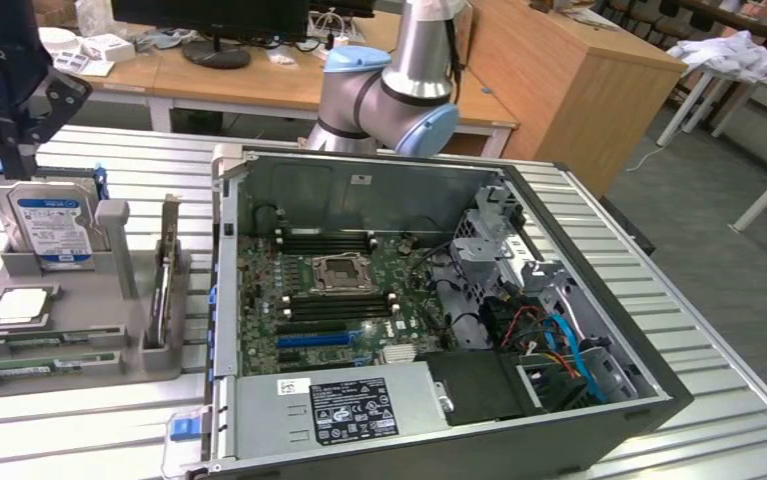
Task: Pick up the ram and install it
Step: 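Reach for the ram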
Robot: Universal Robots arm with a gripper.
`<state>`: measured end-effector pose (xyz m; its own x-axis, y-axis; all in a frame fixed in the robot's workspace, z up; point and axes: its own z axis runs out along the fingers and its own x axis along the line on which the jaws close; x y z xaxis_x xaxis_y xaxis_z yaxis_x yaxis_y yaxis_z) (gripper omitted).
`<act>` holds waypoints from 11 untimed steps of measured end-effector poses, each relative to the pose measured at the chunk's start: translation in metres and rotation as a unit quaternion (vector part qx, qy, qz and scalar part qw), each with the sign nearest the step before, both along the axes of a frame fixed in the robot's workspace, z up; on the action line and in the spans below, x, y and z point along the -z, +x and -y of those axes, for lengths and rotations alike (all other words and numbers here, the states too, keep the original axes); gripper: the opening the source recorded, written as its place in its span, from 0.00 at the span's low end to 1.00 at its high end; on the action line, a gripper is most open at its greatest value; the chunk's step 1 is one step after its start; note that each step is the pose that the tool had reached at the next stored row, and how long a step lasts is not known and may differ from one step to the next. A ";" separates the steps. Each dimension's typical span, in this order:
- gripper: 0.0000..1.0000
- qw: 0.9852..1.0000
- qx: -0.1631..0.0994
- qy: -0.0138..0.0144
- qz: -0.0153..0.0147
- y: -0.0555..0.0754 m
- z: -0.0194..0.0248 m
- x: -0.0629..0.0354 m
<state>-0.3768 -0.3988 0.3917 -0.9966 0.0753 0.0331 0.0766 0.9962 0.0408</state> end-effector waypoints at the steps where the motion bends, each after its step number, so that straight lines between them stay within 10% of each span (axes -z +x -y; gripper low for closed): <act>1: 0.11 1.000 0.000 0.000 0.000 -0.001 0.0000 0.0000; 11: 0.11 1.000 0.000 0.000 -0.002 -0.009 0.0000 0.0001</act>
<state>-0.3853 -0.3989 0.3916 -0.9965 0.0752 0.0367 0.0767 0.9962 0.0405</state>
